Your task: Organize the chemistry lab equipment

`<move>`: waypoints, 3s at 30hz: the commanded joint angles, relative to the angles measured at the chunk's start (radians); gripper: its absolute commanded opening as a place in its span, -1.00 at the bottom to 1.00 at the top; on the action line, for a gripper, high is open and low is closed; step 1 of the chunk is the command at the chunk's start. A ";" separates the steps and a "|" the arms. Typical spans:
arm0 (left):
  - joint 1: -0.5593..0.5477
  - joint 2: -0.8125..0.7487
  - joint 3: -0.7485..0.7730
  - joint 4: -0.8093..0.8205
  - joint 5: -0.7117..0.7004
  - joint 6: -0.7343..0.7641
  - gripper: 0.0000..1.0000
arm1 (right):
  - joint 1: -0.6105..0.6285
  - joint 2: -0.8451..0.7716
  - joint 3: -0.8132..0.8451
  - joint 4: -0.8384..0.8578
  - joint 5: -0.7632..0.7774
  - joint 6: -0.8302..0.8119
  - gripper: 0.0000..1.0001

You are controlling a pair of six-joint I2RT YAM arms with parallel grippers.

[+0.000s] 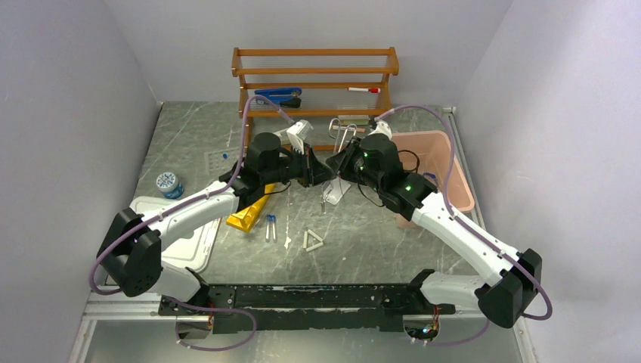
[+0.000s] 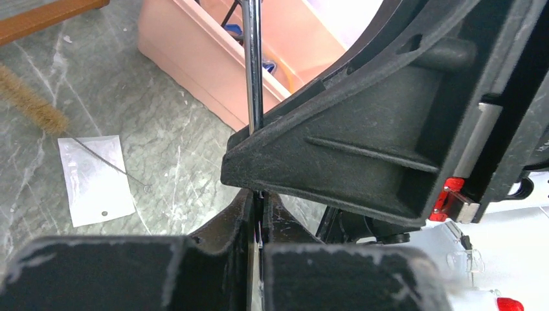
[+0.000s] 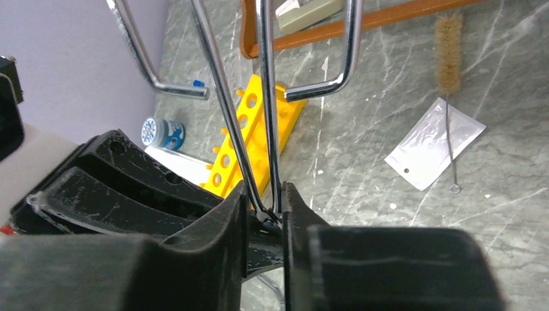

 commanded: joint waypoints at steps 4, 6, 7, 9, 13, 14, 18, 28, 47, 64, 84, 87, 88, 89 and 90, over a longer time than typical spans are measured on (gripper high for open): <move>-0.002 -0.069 0.006 -0.006 -0.002 0.017 -0.36 | -0.017 0.029 0.041 0.007 0.011 -0.024 -0.96; 0.000 -0.087 0.007 -0.039 -0.039 0.019 0.14 | -0.030 0.039 0.073 -0.020 0.026 -0.073 -1.00; 0.002 -0.101 0.007 -0.053 -0.055 0.024 0.25 | -0.041 0.043 0.093 -0.035 0.032 -0.102 -1.00; 0.009 -0.128 0.006 -0.079 -0.074 0.041 0.41 | -0.057 0.048 0.139 -0.073 0.060 -0.172 -1.00; 0.032 -0.188 0.011 -0.150 -0.102 0.081 0.55 | -0.128 0.048 0.226 -0.170 0.117 -0.325 -1.00; 0.035 -0.201 0.012 -0.169 -0.109 0.091 0.55 | -0.159 0.047 0.244 -0.193 0.125 -0.368 -1.00; 0.040 -0.244 0.000 -0.234 -0.137 0.123 0.56 | -0.295 0.048 0.295 -0.290 0.185 -0.531 -1.00; 0.041 -0.280 -0.070 -0.278 -0.133 0.119 0.54 | -0.468 0.045 0.185 -0.313 0.486 -0.841 -1.00; 0.038 -0.261 -0.131 -0.266 -0.070 0.102 0.52 | -0.796 0.381 0.087 -0.140 0.084 -1.086 -1.00; 0.038 -0.228 -0.126 -0.246 -0.062 0.092 0.46 | -0.815 0.505 0.038 -0.113 0.000 -1.115 -0.77; 0.038 -0.215 -0.101 -0.281 -0.076 0.110 0.47 | -0.815 0.366 0.173 -0.205 0.124 -1.009 -0.14; 0.038 -0.219 -0.100 -0.290 -0.089 0.108 0.47 | -0.811 0.338 0.254 -0.262 0.104 -0.940 -0.14; 0.039 -0.220 -0.100 -0.293 -0.098 0.105 0.47 | -0.803 0.332 0.288 -0.285 0.095 -0.908 -0.13; 0.040 -0.221 -0.102 -0.297 -0.111 0.100 0.48 | -0.787 0.327 0.316 -0.309 0.085 -0.884 -0.13; 0.040 -0.222 -0.102 -0.301 -0.125 0.095 0.48 | -0.768 0.320 0.340 -0.327 0.081 -0.858 -0.12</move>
